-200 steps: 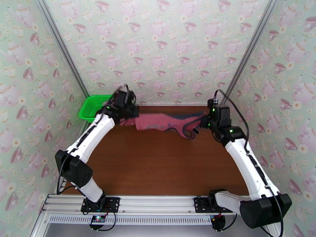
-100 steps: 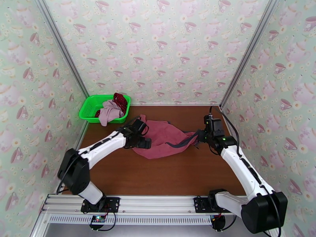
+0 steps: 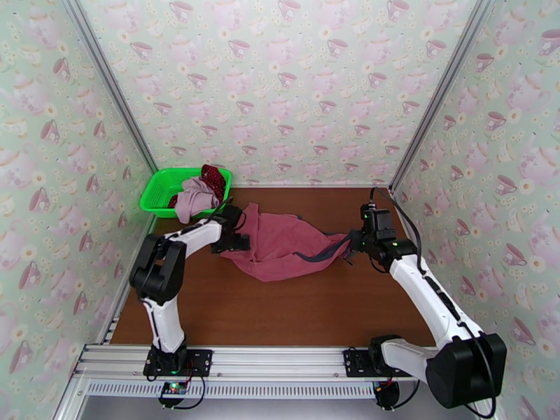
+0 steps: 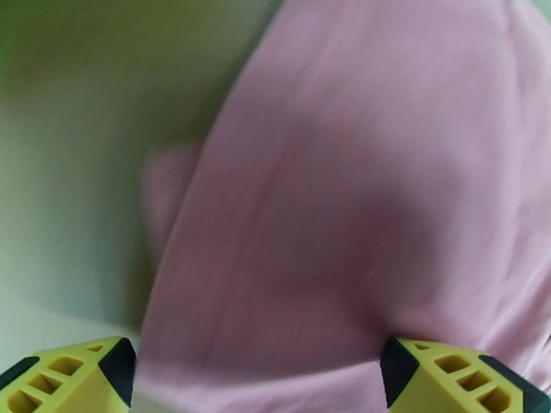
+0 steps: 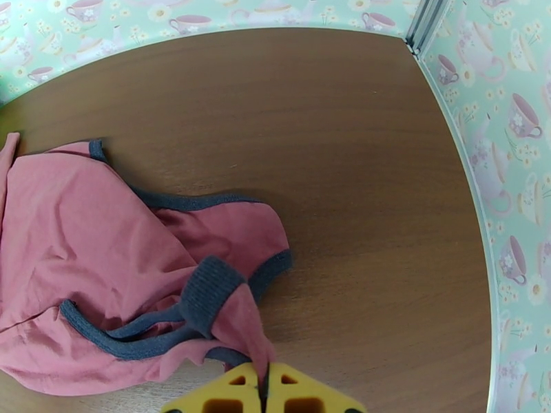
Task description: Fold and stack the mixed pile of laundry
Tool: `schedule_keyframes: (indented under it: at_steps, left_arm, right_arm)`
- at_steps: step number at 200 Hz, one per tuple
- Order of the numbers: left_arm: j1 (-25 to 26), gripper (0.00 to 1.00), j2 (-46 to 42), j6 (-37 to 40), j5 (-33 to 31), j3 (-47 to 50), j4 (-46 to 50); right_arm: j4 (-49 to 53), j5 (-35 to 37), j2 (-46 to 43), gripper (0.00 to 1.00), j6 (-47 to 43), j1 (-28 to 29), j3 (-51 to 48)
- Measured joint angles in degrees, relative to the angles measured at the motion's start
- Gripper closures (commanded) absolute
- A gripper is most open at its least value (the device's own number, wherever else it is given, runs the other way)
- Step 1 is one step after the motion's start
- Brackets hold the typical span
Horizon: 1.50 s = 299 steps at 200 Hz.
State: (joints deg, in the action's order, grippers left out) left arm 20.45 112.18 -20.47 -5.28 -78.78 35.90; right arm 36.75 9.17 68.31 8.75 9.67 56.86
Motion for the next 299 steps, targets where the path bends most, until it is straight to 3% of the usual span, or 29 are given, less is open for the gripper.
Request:
schedule_keyframes:
  at_steps: [54,89,97,109,115,155,202,241,274,291,299]
  left_arm:
    - [1.79,0.00,4.17,3.28,-1.07,-12.57,-1.40]
    - [1.68,0.04,12.98,5.51,-2.27,-17.18,-0.57]
    - [1.60,0.20,15.13,5.70,-2.29,-17.64,-0.42]
    - [1.51,0.80,16.20,6.12,-2.64,-18.95,-0.44]
    - [1.51,1.00,16.22,6.38,-2.69,-19.45,-0.57]
    - [1.53,1.00,14.64,6.58,-2.67,-17.31,-1.29]
    - [2.27,1.00,-2.91,5.70,-4.44,-15.61,10.25]
    - [4.15,1.00,-7.67,7.45,-6.99,-32.20,23.34]
    - [6.14,1.00,4.04,10.16,-7.89,-50.14,31.85]
    - [6.82,0.73,15.08,12.20,-7.63,-63.08,34.27]
    - [7.06,0.43,21.16,13.00,-6.95,-69.96,34.99]
  right_arm:
    - [-0.04,-0.13,1.79,1.00,0.00,0.00,0.00]
    - [-0.04,-0.68,2.67,1.00,0.00,0.00,-0.02]
    - [-0.04,-0.72,2.67,1.00,0.00,0.00,0.00]
    - [-0.04,-0.87,2.67,1.00,0.02,0.00,0.00]
    - [-0.04,-0.87,2.67,1.00,0.00,0.00,0.00]
    - [-0.04,-0.85,2.67,1.00,0.00,0.00,0.00]
    - [0.02,-0.85,2.23,1.00,0.00,0.00,0.00]
    - [0.07,-0.85,0.66,1.00,0.00,0.00,0.00]
    - [0.15,-0.83,0.57,1.00,0.00,0.00,0.00]
    - [0.24,-0.70,0.59,1.00,0.02,0.00,0.00]
    - [0.24,-0.44,0.59,1.00,0.02,0.00,0.00]
